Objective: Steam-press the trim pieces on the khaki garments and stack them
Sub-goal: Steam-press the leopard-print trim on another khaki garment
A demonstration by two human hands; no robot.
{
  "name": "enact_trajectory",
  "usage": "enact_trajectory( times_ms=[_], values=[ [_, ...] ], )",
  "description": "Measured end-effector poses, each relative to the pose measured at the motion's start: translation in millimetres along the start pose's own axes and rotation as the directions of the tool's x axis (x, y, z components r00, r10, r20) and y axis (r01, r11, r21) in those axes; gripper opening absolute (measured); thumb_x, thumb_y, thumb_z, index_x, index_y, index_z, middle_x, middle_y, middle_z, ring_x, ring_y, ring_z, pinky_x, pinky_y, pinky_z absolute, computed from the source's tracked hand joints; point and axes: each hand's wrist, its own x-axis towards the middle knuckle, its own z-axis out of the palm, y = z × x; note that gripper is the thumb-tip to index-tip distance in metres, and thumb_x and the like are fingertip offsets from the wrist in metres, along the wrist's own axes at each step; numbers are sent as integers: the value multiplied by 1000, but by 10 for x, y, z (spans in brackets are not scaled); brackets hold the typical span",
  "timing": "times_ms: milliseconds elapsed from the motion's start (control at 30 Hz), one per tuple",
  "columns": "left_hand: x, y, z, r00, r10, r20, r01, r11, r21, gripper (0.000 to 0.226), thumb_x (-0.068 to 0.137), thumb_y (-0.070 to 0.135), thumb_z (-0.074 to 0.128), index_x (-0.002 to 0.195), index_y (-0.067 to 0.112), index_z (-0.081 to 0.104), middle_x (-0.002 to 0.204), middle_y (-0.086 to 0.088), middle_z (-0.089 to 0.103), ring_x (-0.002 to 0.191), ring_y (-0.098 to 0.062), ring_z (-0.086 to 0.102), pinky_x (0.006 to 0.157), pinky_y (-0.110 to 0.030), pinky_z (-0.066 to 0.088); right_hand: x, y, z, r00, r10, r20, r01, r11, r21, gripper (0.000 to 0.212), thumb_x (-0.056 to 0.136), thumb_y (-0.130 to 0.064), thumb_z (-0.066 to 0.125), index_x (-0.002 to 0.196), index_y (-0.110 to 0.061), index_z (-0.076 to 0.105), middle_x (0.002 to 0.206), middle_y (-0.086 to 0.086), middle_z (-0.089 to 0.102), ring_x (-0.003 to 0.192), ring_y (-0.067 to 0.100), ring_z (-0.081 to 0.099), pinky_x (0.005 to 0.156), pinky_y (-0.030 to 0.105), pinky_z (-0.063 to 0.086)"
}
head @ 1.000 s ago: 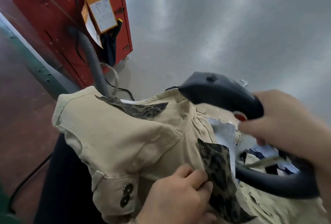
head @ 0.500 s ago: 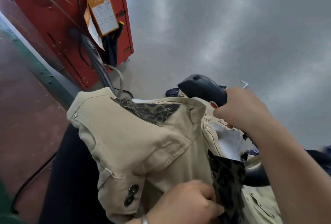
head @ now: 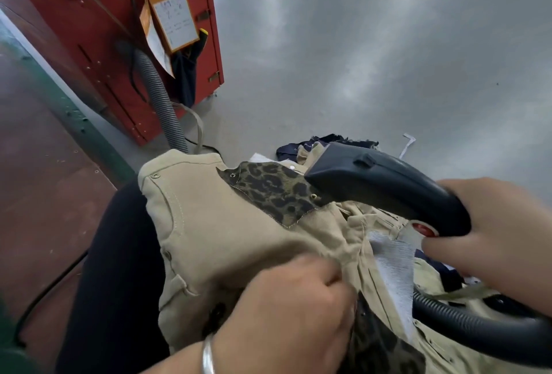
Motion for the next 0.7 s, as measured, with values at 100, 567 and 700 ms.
enact_trajectory(
  times_ms=[100, 567, 700],
  values=[
    [112, 679, 302, 986, 159, 58, -139, 959, -249, 24, 79, 33, 55, 84, 18, 73, 93, -1, 69, 85, -22, 65, 64, -31, 53, -44, 14, 32, 999, -26, -37, 26, 1000, 8, 48, 46, -36, 62, 86, -60, 51, 56, -25, 60, 47, 6, 58, 44, 37, 47],
    [31, 721, 576, 959, 129, 253, -90, 983, -162, 66, 46, 66, 56, 100, 32, 74, 110, 11, 70, 100, -7, 66, 65, -15, 52, 796, -676, 372, 991, -130, 30, 133, 958, -253, 17, 74, -19, 60, 72, -24, 44, 68, -5, 50, 56, 11, 46, 46, 21, 28],
    [8, 803, 548, 970, 148, 192, -111, 975, -192, 44, 66, 58, 57, 98, 31, 73, 106, 12, 69, 96, -9, 66, 59, -16, 52, 1166, -779, 394, 994, -108, -17, 104, 983, -149, 12, 80, -14, 61, 75, -18, 51, 67, 2, 53, 57, 18, 55, 50, 23, 39]
  ],
)
